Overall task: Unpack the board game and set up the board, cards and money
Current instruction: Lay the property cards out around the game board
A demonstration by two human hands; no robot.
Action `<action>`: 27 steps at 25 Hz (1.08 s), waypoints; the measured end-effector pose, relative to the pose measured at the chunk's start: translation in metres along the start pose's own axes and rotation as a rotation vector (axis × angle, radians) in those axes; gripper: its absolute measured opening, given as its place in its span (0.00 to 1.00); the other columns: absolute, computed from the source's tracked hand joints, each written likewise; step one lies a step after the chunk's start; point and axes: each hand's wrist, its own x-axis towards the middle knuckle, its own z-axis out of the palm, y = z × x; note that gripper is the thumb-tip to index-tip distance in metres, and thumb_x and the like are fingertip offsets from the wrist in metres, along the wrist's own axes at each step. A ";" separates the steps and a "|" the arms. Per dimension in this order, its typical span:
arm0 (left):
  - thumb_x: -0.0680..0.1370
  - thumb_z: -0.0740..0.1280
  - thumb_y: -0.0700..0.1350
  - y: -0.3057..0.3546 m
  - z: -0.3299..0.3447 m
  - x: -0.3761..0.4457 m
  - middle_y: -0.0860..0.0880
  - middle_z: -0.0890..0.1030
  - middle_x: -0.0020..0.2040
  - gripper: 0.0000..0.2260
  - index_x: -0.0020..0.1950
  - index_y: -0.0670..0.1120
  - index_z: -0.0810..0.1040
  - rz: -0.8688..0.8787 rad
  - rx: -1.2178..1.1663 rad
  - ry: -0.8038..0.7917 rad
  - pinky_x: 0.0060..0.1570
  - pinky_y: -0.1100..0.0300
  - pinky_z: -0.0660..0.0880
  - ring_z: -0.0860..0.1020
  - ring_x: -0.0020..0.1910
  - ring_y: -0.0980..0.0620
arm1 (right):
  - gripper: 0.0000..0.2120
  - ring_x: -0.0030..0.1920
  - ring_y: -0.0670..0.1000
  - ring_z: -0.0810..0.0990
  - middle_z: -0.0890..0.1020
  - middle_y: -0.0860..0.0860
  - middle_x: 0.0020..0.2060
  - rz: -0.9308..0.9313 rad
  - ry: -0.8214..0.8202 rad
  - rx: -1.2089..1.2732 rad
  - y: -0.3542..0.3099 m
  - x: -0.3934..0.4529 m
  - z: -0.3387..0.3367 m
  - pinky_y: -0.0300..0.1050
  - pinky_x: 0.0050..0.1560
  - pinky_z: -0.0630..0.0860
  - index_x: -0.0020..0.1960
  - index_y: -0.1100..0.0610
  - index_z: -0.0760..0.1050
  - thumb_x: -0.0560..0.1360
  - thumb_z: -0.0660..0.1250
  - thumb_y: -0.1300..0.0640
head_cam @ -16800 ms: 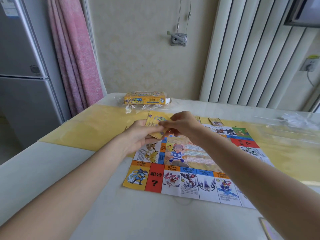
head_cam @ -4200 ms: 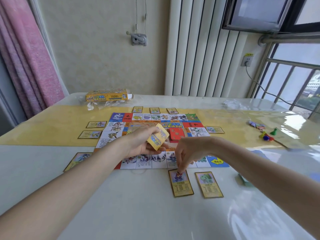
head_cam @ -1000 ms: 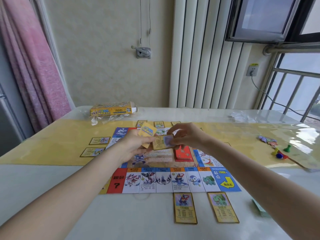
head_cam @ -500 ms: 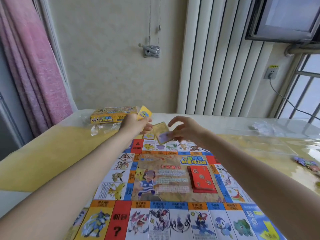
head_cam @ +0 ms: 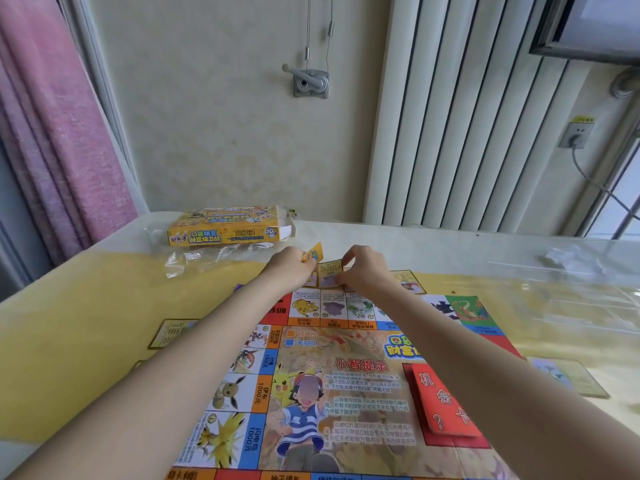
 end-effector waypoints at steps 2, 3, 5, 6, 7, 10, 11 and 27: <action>0.81 0.57 0.46 -0.002 0.002 0.002 0.38 0.81 0.54 0.08 0.46 0.44 0.72 0.000 0.002 0.008 0.54 0.49 0.75 0.79 0.55 0.41 | 0.13 0.48 0.56 0.79 0.78 0.56 0.47 -0.047 0.009 -0.125 -0.002 -0.001 -0.002 0.43 0.39 0.72 0.53 0.59 0.75 0.70 0.71 0.58; 0.81 0.57 0.46 -0.002 0.001 0.002 0.38 0.81 0.53 0.09 0.46 0.44 0.72 0.005 0.005 0.009 0.54 0.48 0.75 0.79 0.54 0.41 | 0.10 0.46 0.55 0.78 0.79 0.56 0.46 -0.067 0.036 -0.145 -0.003 -0.001 -0.004 0.41 0.36 0.71 0.52 0.59 0.76 0.71 0.70 0.60; 0.80 0.57 0.46 -0.003 0.001 0.002 0.38 0.81 0.51 0.10 0.45 0.43 0.74 0.012 -0.006 0.020 0.53 0.48 0.75 0.79 0.53 0.40 | 0.06 0.42 0.52 0.76 0.80 0.56 0.45 -0.094 0.088 -0.133 -0.001 0.000 -0.015 0.37 0.31 0.68 0.49 0.59 0.78 0.73 0.66 0.64; 0.80 0.57 0.46 -0.002 0.000 0.002 0.38 0.81 0.50 0.12 0.46 0.41 0.77 0.027 -0.018 0.036 0.53 0.48 0.75 0.79 0.53 0.40 | 0.07 0.42 0.51 0.75 0.81 0.56 0.46 -0.120 0.079 -0.142 0.002 0.000 -0.021 0.37 0.31 0.68 0.49 0.59 0.79 0.73 0.65 0.64; 0.80 0.57 0.45 -0.001 -0.001 0.001 0.37 0.81 0.50 0.14 0.48 0.39 0.79 0.046 -0.033 0.051 0.53 0.48 0.75 0.79 0.52 0.40 | 0.08 0.43 0.50 0.75 0.81 0.55 0.49 -0.157 0.031 -0.183 0.006 -0.001 -0.026 0.38 0.33 0.69 0.50 0.59 0.80 0.74 0.65 0.64; 0.80 0.57 0.46 0.004 0.002 -0.003 0.39 0.82 0.52 0.14 0.51 0.40 0.80 0.105 -0.073 0.021 0.55 0.47 0.75 0.79 0.53 0.41 | 0.09 0.52 0.50 0.75 0.80 0.52 0.54 -0.228 -0.132 -0.301 0.024 -0.003 -0.034 0.37 0.43 0.66 0.54 0.56 0.79 0.74 0.67 0.58; 0.80 0.57 0.46 0.005 0.005 -0.003 0.38 0.81 0.53 0.13 0.51 0.41 0.79 0.113 -0.073 -0.012 0.56 0.47 0.75 0.79 0.54 0.41 | 0.10 0.53 0.52 0.76 0.79 0.52 0.55 -0.221 -0.137 -0.297 0.028 -0.001 -0.033 0.38 0.44 0.67 0.54 0.56 0.79 0.74 0.67 0.56; 0.78 0.63 0.41 0.036 -0.013 -0.096 0.46 0.84 0.38 0.06 0.49 0.42 0.78 -0.047 -0.748 -0.356 0.36 0.62 0.78 0.81 0.34 0.54 | 0.02 0.30 0.49 0.72 0.77 0.56 0.32 -0.270 -0.283 0.364 -0.005 -0.080 -0.072 0.36 0.29 0.69 0.40 0.61 0.78 0.72 0.69 0.65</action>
